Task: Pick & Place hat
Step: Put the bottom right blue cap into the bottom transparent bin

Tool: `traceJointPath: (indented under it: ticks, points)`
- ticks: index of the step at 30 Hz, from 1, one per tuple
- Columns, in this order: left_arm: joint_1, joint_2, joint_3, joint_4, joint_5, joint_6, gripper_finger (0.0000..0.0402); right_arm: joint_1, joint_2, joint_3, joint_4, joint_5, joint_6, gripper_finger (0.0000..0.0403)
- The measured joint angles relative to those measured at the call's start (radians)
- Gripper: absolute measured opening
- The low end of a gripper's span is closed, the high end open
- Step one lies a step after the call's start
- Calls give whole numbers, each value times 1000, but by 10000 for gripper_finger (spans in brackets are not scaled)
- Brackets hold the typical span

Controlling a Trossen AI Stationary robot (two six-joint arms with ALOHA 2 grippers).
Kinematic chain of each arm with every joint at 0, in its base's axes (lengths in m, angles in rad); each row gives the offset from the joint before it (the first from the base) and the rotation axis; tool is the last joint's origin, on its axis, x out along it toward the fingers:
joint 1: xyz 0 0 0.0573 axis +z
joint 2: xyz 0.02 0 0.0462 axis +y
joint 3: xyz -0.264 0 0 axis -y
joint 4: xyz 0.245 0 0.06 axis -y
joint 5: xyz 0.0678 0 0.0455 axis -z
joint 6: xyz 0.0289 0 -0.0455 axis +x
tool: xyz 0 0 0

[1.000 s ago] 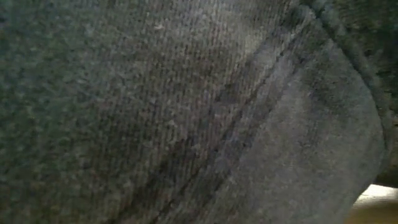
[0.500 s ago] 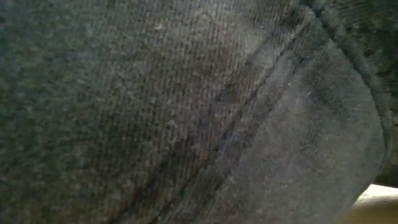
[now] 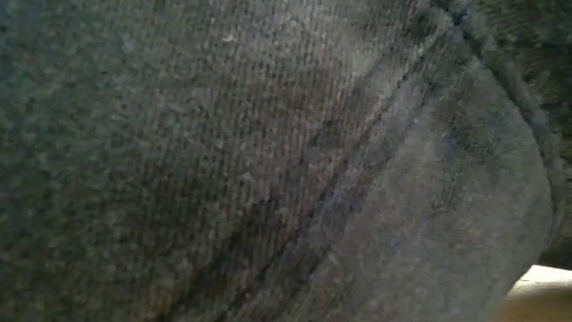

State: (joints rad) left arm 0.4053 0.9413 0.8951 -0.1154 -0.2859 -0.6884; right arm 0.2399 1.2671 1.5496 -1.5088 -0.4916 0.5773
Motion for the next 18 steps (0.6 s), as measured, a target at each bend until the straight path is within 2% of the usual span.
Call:
traceJointPath:
  ticks: [8,13,18]
  points:
    - [0,0,0,0,0,0,107,-96,0,14,132,211,-96,8]
    - [0,0,0,0,0,0,107,-183,8,21,208,362,-211,8]
    - [0,0,0,0,0,0,107,-273,91,79,216,395,-369,8]
